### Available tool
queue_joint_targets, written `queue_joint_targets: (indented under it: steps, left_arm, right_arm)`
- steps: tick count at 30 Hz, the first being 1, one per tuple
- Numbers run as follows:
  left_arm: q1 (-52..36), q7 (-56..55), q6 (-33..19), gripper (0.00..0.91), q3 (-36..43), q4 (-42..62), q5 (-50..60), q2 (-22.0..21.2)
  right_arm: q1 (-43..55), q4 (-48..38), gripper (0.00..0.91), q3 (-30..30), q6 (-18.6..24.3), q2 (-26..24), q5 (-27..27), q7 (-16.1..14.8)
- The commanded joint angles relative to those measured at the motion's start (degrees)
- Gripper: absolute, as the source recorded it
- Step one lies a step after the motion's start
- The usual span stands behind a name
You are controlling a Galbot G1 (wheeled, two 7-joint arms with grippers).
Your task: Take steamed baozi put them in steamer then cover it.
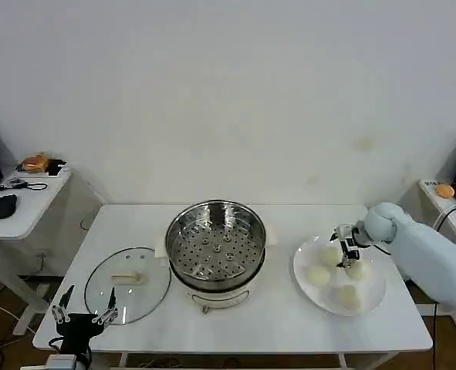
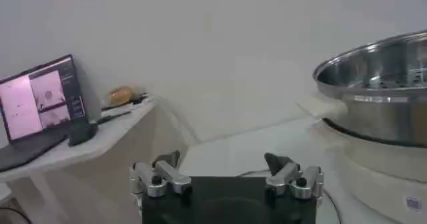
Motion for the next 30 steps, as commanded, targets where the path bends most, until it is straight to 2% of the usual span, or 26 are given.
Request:
queue_joint_targets:
  steps: [1, 8, 10, 15, 25, 30]
  left_arm:
    - [-0.2, -0.1, 0.0, 0.907, -0.1, 0.2, 0.0, 0.0]
    - [-0.3, 0.0, 0.0, 0.907, 0.0, 0.2, 0.0, 0.0]
    - [-0.3, 0.0, 0.0, 0.907, 0.0, 0.1, 0.0, 0.1]
    - [-0.3, 0.0, 0.0, 0.907, 0.1, 0.1, 0.1, 0.0]
    - [-0.3, 0.0, 0.1, 0.907, 0.1, 0.0, 0.0, 0.2]
    - [0.1, 0.0, 0.1, 0.907, 0.3, -0.1, 0.0, 0.3]
  right_arm:
    - [1.3, -4.6, 0.877, -1.6, 0.2, 2.8, -1.1, 0.1]
    - [0.9, -5.1, 0.766, -1.6, -0.2, 3.0, -1.9, -0.1]
    - [0.8, -5.0, 0.695, -1.7, -0.2, 3.0, -1.8, -0.1]
    - [1.1, -4.6, 0.625, -1.8, -0.4, 2.4, -1.5, -0.4]
    - [3.0, -2.3, 0.625, -3.3, -0.1, 0.5, -0.3, -1.5]
    - [6.5, 2.7, 0.625, -6.1, -0.3, -2.8, 2.7, -1.8]
